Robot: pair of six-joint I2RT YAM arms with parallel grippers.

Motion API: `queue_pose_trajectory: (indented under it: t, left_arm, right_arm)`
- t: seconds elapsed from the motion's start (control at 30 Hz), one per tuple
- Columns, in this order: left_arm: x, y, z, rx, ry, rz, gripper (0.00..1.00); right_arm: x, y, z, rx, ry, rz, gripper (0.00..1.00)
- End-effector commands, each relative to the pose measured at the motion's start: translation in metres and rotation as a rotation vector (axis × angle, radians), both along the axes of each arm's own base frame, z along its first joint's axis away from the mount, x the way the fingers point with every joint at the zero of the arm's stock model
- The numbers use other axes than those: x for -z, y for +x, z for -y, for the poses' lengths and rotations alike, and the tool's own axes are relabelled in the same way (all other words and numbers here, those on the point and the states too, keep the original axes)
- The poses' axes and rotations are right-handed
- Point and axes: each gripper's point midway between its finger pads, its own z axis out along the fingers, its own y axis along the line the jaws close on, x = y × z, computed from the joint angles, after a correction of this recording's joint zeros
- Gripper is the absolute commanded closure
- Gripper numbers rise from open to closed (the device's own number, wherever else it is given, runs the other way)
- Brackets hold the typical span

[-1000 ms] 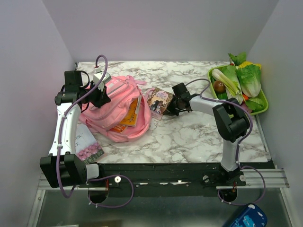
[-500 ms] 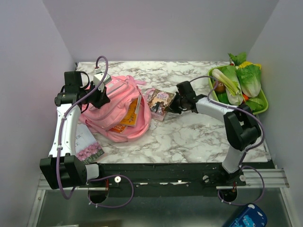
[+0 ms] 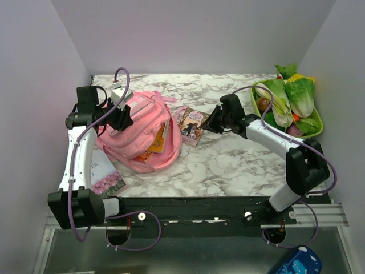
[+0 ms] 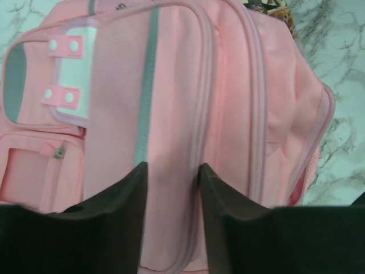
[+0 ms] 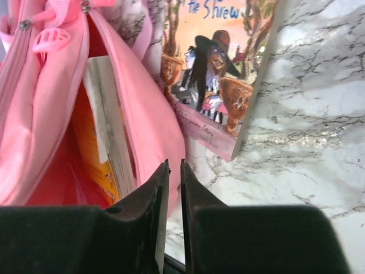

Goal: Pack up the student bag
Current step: Pick up the book from the center of the board.

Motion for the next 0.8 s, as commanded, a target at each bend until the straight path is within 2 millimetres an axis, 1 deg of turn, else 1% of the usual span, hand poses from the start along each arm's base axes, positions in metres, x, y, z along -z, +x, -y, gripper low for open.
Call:
queue_pose_trajectory:
  t: [0.0, 0.03, 0.07, 0.1, 0.13, 0.17, 0.2, 0.23, 0.27, 0.3, 0.33, 0.37, 0.4, 0.43, 0.47, 0.5, 0.53, 0.57, 0.6, 0.63, 0.67, 0.7, 0.73, 0.77]
  left_arm:
    - [-0.027, 0.021, -0.023, -0.115, 0.056, 0.086, 0.45]
    - [-0.034, 0.021, -0.022, -0.129, 0.043, 0.085, 0.42]
    - [-0.043, 0.016, -0.019, -0.128, 0.019, 0.075, 0.41]
    - [-0.071, 0.014, -0.007, -0.097, -0.045, 0.114, 0.40]
    - [-0.085, 0.011, 0.000, -0.085, -0.086, 0.129, 0.32]
    - [-0.107, 0.011, 0.009, -0.061, -0.123, 0.191, 0.27]
    - [-0.125, 0.008, 0.023, -0.012, -0.175, 0.227, 0.22]
    - [-0.135, 0.008, 0.035, -0.009, -0.236, 0.219, 0.16]
    - [-0.145, 0.011, 0.061, 0.065, -0.258, 0.255, 0.14]
    - [-0.147, 0.009, 0.085, 0.126, -0.265, 0.254, 0.14]
    - [-0.139, 0.014, 0.100, 0.149, -0.233, 0.254, 0.14]
    - [-0.120, 0.025, 0.120, 0.186, -0.222, 0.209, 0.14]
    - [-0.103, 0.019, 0.153, 0.259, -0.221, 0.166, 0.14]
    - [-0.087, 0.027, 0.165, 0.257, -0.210, 0.136, 0.16]
    - [-0.059, 0.042, 0.184, 0.257, -0.226, 0.054, 0.18]
    - [-0.046, 0.049, 0.194, 0.255, -0.235, 0.016, 0.19]
    - [-0.032, 0.055, 0.207, 0.256, -0.240, -0.026, 0.21]
    - [0.000, 0.073, 0.216, 0.220, -0.226, -0.085, 0.21]
    - [0.003, 0.084, 0.223, 0.211, -0.226, -0.083, 0.21]
    - [0.010, 0.091, 0.231, 0.208, -0.223, -0.091, 0.21]
    - [0.037, 0.106, 0.237, 0.182, -0.207, -0.135, 0.22]
    - [0.044, 0.114, 0.242, 0.162, -0.215, -0.161, 0.22]
    - [0.032, 0.129, 0.250, 0.148, -0.238, -0.149, 0.25]
    - [0.062, 0.137, 0.255, 0.123, -0.219, -0.223, 0.27]
  right_arm:
    - [0.025, 0.005, 0.012, 0.014, -0.084, -0.051, 0.75]
    - [0.028, 0.007, 0.015, 0.019, -0.093, -0.052, 0.73]
    - [0.031, 0.010, 0.020, 0.028, -0.100, -0.053, 0.72]
    - [0.032, 0.012, 0.022, 0.032, -0.105, -0.054, 0.71]
    - [0.036, 0.014, 0.023, 0.030, -0.112, -0.058, 0.68]
    - [0.037, 0.018, 0.026, 0.038, -0.117, -0.057, 0.66]
    - [0.038, 0.020, 0.028, 0.047, -0.124, -0.055, 0.66]
    - [0.039, 0.022, 0.030, 0.051, -0.128, -0.054, 0.64]
    - [0.041, 0.025, 0.034, 0.063, -0.135, -0.055, 0.63]
    - [0.041, 0.027, 0.035, 0.069, -0.135, -0.048, 0.61]
    - [0.042, 0.028, 0.036, 0.074, -0.130, -0.048, 0.58]
    - [0.045, 0.029, 0.040, 0.087, -0.123, -0.058, 0.56]
    - [0.045, 0.029, 0.039, 0.086, -0.106, -0.059, 0.54]
    - [0.046, 0.029, 0.040, 0.090, -0.097, -0.060, 0.48]
    - [0.046, 0.029, 0.042, 0.102, -0.085, -0.062, 0.45]
    - [0.047, 0.026, 0.043, 0.100, -0.075, -0.057, 0.40]
    - [0.049, 0.024, 0.044, 0.102, -0.068, -0.061, 0.31]
    - [0.049, 0.025, 0.048, 0.111, -0.058, -0.060, 0.26]
    - [0.046, 0.026, 0.048, 0.112, -0.037, -0.045, 0.22]
    - [0.049, 0.021, 0.051, 0.115, -0.031, -0.050, 0.16]
    - [0.048, 0.022, 0.055, 0.130, -0.020, -0.048, 0.14]
    - [0.048, 0.022, 0.057, 0.139, -0.016, -0.047, 0.14]
    - [0.043, 0.020, 0.058, 0.144, -0.014, -0.037, 0.15]
    - [0.042, 0.019, 0.060, 0.148, -0.018, -0.031, 0.16]
